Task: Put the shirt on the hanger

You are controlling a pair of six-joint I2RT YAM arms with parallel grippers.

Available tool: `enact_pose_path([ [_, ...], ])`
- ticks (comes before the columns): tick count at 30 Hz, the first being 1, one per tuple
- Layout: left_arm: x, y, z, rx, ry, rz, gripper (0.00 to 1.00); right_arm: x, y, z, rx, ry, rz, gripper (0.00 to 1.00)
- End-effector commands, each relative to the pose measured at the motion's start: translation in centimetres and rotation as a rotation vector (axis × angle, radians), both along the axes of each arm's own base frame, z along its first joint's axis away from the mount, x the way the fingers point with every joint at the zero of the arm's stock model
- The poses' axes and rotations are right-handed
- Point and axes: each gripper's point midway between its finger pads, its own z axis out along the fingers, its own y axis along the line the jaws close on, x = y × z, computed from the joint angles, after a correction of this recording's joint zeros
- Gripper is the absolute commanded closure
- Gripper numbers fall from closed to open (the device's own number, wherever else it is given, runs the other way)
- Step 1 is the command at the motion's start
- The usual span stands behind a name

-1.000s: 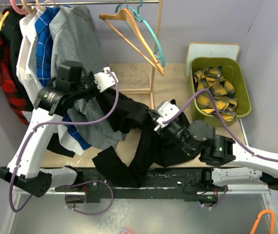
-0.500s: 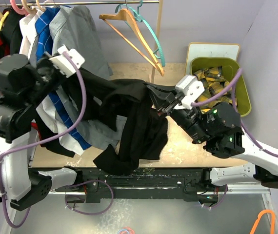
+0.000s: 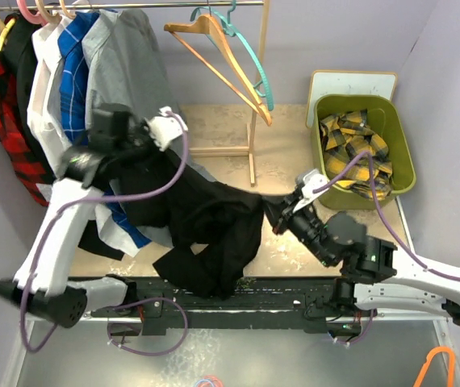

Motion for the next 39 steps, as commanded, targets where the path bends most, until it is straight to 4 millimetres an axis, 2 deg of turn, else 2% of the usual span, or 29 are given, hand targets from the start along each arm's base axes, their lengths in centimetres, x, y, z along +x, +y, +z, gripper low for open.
enact_pose_path([
  [1, 1.1, -3.3, -11.4, -0.05, 0.302, -0.088, 1.0, -0.4, -3.7, -10.8, 0.214, 0.467, -0.188, 1.0],
  [3, 1.8, -3.6, -15.6, -0.029, 0.386, -0.088, 1.0, -1.1, -4.8, -14.7, 0.282, 0.616, -0.244, 1.0],
  [5, 2.9, -3.8, -19.5, 0.003, 0.462, -0.079, 1.0, -1.3, -5.4, -16.5, 0.335, 0.673, -0.28, 1.0],
  [7, 4.1, -3.8, -22.3, 0.034, 0.515, -0.065, 1.0, -1.5, -6.4, -18.4, 0.365, 0.747, -0.348, 1.0],
  [8, 4.7, -3.9, -23.5, 0.047, 0.542, -0.061, 1.0, -1.4, -7.6, -19.6, 0.349, 0.767, -0.413, 1.0],
  [10, 5.8, -4.4, -25.2, 0.053, 0.593, -0.051, 1.0, -1.2, -9.3, -20.9, 0.35, 0.785, -0.516, 1.0],
  [12, 6.7, -5.2, -25.8, 0.03, 0.633, -0.056, 1.0, -1.1, -10.2, -21.5, 0.341, 0.783, -0.574, 1.0],
  [14, 7.8, -6.2, -25.6, 0.0, 0.641, -0.072, 1.0, -0.6, -10.4, -20.8, 0.342, 0.75, -0.591, 0.77],
  [15, 8.3, -6.7, -25.5, -0.012, 0.644, -0.08, 1.0, -0.4, -10.4, -20.2, 0.33, 0.723, -0.588, 0.72],
  [18, 10.1, -7.9, -25.1, -0.034, 0.638, -0.088, 1.0, 0.4, -11.1, -18.0, 0.312, 0.631, -0.603, 0.69],
  [19, 10.8, -8.3, -25.0, -0.037, 0.635, -0.089, 1.0, 0.6, -11.7, -17.6, 0.304, 0.609, -0.623, 0.64],
  [20, 11.4, -8.6, -25.0, -0.037, 0.632, -0.088, 1.0, 0.6, -12.5, -17.2, 0.304, 0.597, -0.65, 0.54],
  [21, 12.1, -8.8, -25.1, -0.039, 0.633, -0.083, 1.0, 0.6, -13.3, -16.9, 0.302, 0.588, -0.677, 0.39],
  [23, 13.2, -9.1, -25.5, -0.04, 0.644, -0.065, 1.0, 0.8, -13.6, -15.2, 0.278, 0.552, -0.664, 0.05],
  [24, 13.4, -9.3, -25.6, -0.04, 0.659, -0.058, 1.0, 0.9, -12.6, -13.9, 0.216, 0.51, -0.602, 0.01],
  [25, 13.4, -9.5, -25.8, -0.039, 0.684, -0.054, 0.97, 0.9, -11.3, -12.6, 0.168, 0.468, -0.53, 0.0],
  [27, 12.5, -9.6, -26.0, -0.024, 0.744, -0.054, 0.75, 1.1, -8.9, -11.1, 0.066, 0.382, -0.411, 0.0],
  [29, 11.7, -9.6, -25.2, -0.011, 0.752, -0.059, 0.39, 1.5, -7.2, -11.0, -0.018, 0.328, -0.375, 0.0],
  [30, 11.4, -9.4, -24.6, -0.01, 0.738, -0.06, 0.05, 1.7, -6.6, -11.4, -0.073, 0.305, -0.376, 0.0],
  [31, 11.0, -9.1, -23.7, -0.01, 0.715, -0.055, 0.0, 2.1, -6.0, -11.7, -0.108, 0.284, -0.378, 0.0],
  [35, 9.2, -7.2, -20.6, 0.012, 0.641, -0.004, 0.0, 4.1, -3.2, -12.8, -0.131, 0.246, -0.328, 0.0],
  [37, 7.3, -6.0, -18.9, 0.025, 0.652, 0.041, 0.0, 6.0, -3.0, -12.9, -0.078, 0.265, -0.309, 0.0],
  [39, 5.1, -4.9, -17.1, 0.028, 0.678, 0.083, 0.0, 6.9, -2.6, -12.0, -0.012, 0.247, -0.272, 0.0],
])
